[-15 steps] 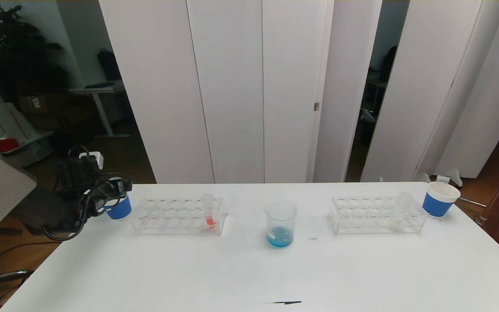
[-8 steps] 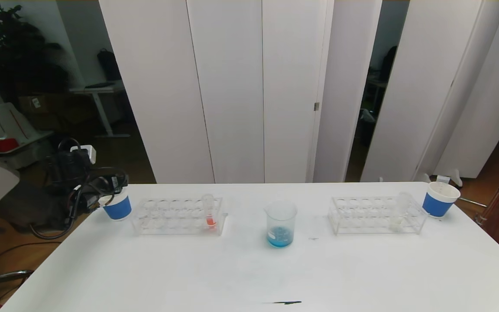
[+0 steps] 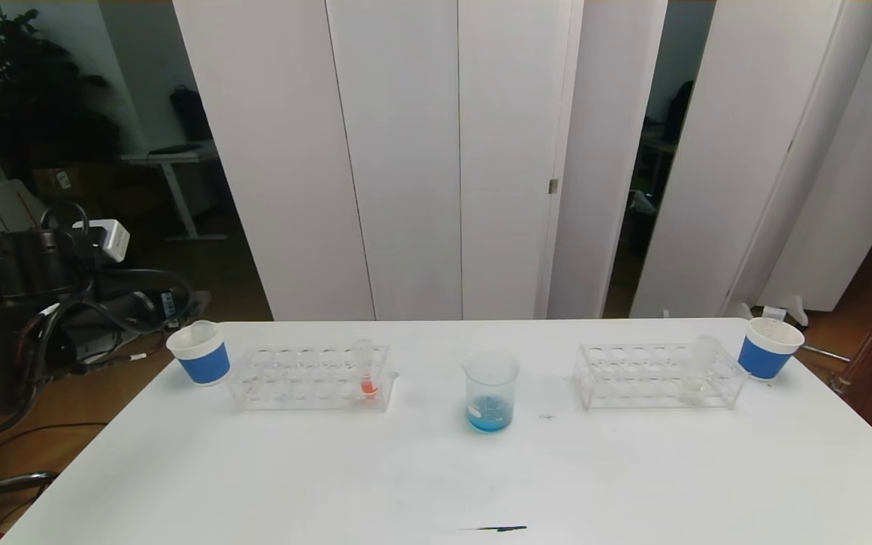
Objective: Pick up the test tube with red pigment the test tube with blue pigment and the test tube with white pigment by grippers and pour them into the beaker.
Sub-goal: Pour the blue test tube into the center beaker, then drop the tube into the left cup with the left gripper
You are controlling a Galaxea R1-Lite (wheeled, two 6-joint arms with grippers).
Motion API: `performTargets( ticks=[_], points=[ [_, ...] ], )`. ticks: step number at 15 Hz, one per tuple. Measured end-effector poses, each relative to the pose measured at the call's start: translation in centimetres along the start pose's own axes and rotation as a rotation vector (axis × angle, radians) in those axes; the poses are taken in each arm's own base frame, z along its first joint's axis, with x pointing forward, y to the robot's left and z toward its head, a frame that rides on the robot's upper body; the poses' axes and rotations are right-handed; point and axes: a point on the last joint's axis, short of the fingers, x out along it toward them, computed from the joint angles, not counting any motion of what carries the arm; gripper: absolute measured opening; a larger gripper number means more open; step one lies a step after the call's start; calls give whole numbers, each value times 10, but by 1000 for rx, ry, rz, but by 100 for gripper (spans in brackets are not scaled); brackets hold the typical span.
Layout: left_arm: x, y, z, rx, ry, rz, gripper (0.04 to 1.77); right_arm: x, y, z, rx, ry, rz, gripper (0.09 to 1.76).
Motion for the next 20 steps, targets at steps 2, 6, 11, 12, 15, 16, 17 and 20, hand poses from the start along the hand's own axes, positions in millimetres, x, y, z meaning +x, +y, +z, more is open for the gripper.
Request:
performTargets(
  ticks=[2, 6, 11, 12, 15, 16, 17, 20],
  points=[
    [-37, -3, 6, 6, -12, -29, 175, 0, 0, 0, 0, 0, 0, 175],
    [-113, -10, 2, 52, -18, -91, 175, 0, 0, 0, 0, 0, 0, 175],
    [-206, -2, -28, 128, -74, -156, 175, 0, 0, 0, 0, 0, 0, 175],
    [-222, 2, -37, 134, -82, -163, 175, 0, 0, 0, 0, 0, 0, 175],
    [-261, 13, -70, 140, -118, -197, 175, 0, 0, 0, 0, 0, 0, 175],
    [-271, 15, -81, 136, -144, -215, 175, 0, 0, 0, 0, 0, 0, 175],
    [-279, 17, -92, 133, -162, -225, 175, 0, 0, 0, 0, 0, 0, 175],
    [-293, 22, -125, 122, -214, -235, 175, 0, 0, 0, 0, 0, 0, 175]
  ],
)
